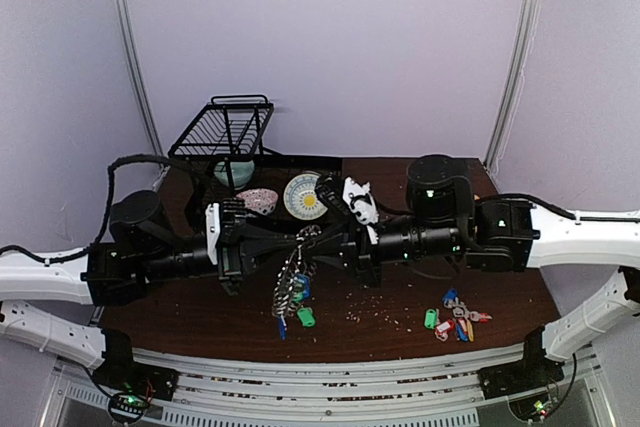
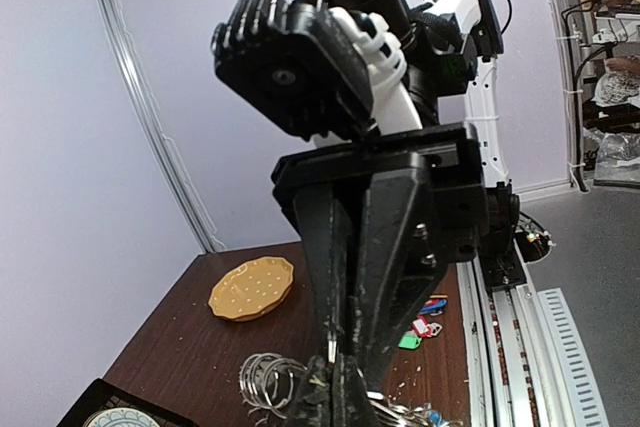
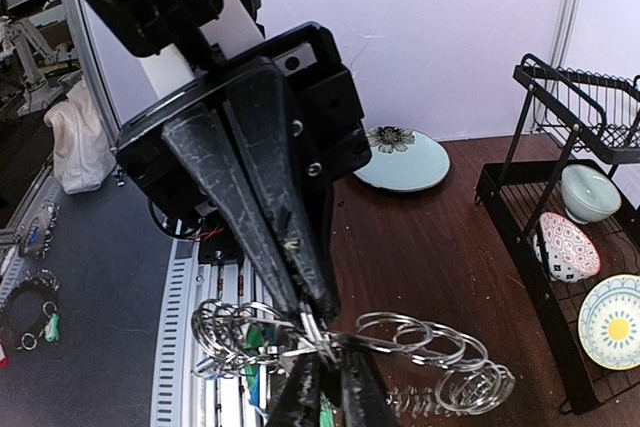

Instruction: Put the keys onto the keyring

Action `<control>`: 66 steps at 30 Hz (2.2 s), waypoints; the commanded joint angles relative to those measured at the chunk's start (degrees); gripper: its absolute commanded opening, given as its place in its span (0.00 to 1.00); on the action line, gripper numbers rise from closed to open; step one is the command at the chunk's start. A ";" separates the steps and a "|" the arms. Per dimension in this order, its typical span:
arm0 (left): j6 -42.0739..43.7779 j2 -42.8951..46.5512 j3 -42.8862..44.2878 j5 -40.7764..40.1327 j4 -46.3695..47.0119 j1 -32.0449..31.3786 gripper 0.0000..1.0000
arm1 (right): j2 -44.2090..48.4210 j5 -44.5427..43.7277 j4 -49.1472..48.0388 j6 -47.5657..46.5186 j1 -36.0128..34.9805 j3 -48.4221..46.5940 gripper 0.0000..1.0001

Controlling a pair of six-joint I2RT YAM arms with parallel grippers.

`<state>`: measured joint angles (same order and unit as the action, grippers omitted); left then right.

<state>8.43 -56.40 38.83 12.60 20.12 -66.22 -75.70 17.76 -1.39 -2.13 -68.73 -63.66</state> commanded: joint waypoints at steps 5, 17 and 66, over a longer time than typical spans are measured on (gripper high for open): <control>-0.49 2.86 -1.69 0.68 8.63 -0.10 0.00 | -2.62 3.24 -6.52 1.30 0.80 1.73 0.00; -0.88 4.82 -3.91 2.13 12.16 -0.06 0.00 | -7.69 16.92 -4.96 0.24 0.83 -2.32 0.04; 7.80 1.20 2.25 -3.68 -1.52 -0.05 0.00 | 6.51 14.76 -4.31 -3.58 5.11 4.75 0.41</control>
<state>17.39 -54.15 37.26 12.84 15.81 -66.22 -70.96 25.21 -0.25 -8.78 -63.66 -59.31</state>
